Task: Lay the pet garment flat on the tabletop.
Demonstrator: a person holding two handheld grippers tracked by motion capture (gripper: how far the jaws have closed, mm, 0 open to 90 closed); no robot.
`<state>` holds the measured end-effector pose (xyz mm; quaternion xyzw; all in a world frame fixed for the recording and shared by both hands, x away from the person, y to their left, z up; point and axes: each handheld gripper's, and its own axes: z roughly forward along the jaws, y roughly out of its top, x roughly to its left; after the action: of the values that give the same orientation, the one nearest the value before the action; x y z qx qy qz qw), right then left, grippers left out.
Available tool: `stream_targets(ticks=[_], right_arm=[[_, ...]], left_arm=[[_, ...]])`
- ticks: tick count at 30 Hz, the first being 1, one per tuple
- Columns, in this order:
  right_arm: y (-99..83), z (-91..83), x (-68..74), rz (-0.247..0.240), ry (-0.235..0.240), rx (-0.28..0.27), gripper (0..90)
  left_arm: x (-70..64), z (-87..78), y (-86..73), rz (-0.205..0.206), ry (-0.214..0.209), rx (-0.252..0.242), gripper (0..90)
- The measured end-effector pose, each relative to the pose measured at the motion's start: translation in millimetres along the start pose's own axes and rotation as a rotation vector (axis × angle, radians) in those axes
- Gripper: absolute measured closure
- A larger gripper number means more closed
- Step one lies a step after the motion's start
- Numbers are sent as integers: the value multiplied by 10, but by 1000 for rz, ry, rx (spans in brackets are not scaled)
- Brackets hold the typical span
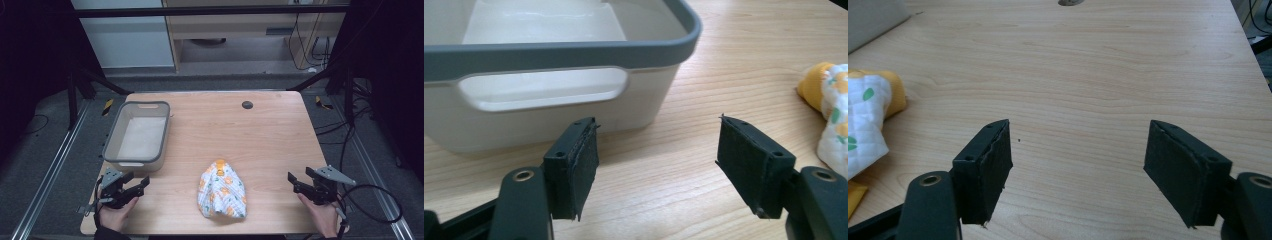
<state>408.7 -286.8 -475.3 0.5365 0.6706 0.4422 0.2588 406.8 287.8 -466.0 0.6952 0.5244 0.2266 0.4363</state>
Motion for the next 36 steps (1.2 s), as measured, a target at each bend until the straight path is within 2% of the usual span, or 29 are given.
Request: stream_targets(ticks=[6, 13, 18, 21, 23, 36], right_arm=[[5, -23, 2, -1, 24, -4, 301], [36, 6, 135, -50, 71, 9, 325], [65, 20, 206, -65, 103, 14, 325], [124, 35, 281, -94, 138, 20, 325], [172, 36, 318, -90, 157, 13, 328], [535, 14, 451, -102, 187, -47, 323]], left_arm=[[-103, -26, 8, 35, -20, -8, 326], [-213, -50, 43, 111, -28, -22, 325], [-261, -47, 73, 120, -38, -22, 323], [-317, -54, 112, 133, -47, -28, 324], [-342, -55, 133, 137, -52, -30, 324], [-524, -53, 449, 182, -96, -76, 338]])
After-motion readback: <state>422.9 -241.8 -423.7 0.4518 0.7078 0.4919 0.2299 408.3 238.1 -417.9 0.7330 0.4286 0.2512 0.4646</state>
